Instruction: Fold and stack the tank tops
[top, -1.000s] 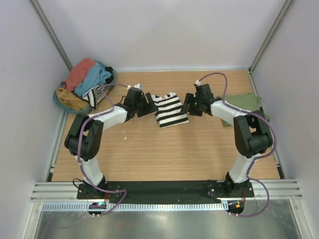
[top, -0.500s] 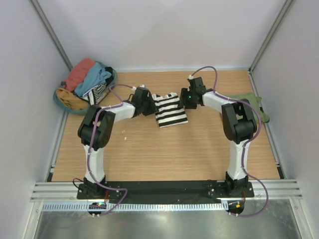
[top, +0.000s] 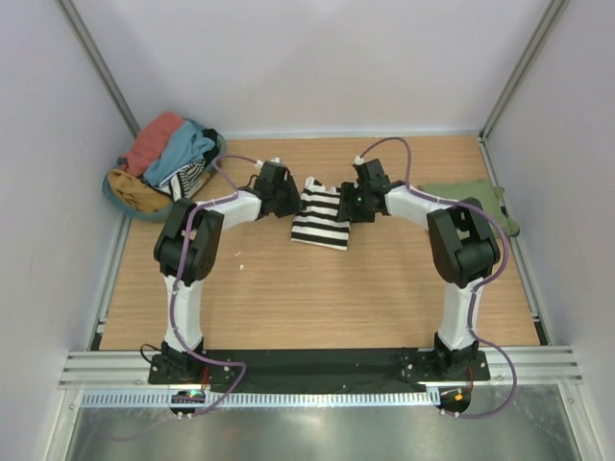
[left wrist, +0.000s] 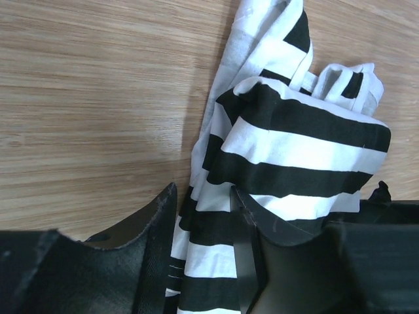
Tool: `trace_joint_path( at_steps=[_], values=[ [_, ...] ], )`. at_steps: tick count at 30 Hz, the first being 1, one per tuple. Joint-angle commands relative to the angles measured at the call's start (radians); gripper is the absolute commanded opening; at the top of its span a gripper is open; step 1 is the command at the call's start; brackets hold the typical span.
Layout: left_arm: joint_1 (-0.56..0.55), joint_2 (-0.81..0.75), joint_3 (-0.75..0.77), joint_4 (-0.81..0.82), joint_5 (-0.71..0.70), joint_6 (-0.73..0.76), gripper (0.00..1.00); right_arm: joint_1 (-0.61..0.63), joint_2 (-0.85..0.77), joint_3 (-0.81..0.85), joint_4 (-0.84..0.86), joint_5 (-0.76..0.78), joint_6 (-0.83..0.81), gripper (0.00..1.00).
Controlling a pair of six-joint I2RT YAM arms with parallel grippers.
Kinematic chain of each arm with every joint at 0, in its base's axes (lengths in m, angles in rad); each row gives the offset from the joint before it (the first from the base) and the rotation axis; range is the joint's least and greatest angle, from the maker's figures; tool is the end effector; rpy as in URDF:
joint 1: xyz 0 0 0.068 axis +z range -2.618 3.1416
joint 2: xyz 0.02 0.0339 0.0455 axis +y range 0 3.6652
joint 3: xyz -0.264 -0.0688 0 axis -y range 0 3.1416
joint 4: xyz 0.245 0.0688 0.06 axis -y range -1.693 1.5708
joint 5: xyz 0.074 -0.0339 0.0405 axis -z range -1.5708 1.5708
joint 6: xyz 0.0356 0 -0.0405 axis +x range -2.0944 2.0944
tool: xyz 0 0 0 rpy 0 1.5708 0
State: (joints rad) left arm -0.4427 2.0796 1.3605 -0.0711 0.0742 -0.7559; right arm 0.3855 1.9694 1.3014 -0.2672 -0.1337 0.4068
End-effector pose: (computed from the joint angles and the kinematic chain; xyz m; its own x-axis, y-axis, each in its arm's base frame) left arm 0.4051 -0.1950 0.1500 -0.7925 -0.3813 -0.4759 -0.0952 0.8482 -0.5210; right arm 0.3845 0.1611 0.1642 -0.8613 0.0737 -0.5028 -0.1146 0.9358 0.3334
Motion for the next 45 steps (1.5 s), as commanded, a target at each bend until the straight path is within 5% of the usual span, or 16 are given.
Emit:
trace_joint_path(
  at_steps=[1,8,19,25,35,39,45],
  values=[
    [0.006,0.004,0.011,-0.065,-0.011,0.033,0.41,-0.005,-0.023,0.054,-0.023,0.035,0.000,0.59],
    [0.002,0.036,0.046,-0.102,0.007,0.047,0.41,-0.005,0.051,0.140,-0.101,0.094,-0.002,0.65],
    [-0.045,0.092,0.118,-0.215,-0.094,0.044,0.40,0.021,0.121,0.160,-0.139,0.126,0.013,0.57],
    [-0.082,0.132,0.158,-0.277,-0.135,0.027,0.31,0.075,0.164,0.209,-0.202,0.253,0.018,0.54],
    [-0.117,0.189,0.181,-0.260,-0.159,-0.005,0.00,0.073,0.212,0.223,-0.169,0.249,0.052,0.26],
    [-0.149,0.203,0.206,-0.234,-0.153,-0.002,0.00,0.069,0.158,0.159,-0.098,0.269,0.072,0.06],
    [-0.183,0.195,0.227,-0.148,-0.108,-0.002,0.00,0.032,0.000,0.044,-0.044,0.321,0.089,0.01]
  ],
)
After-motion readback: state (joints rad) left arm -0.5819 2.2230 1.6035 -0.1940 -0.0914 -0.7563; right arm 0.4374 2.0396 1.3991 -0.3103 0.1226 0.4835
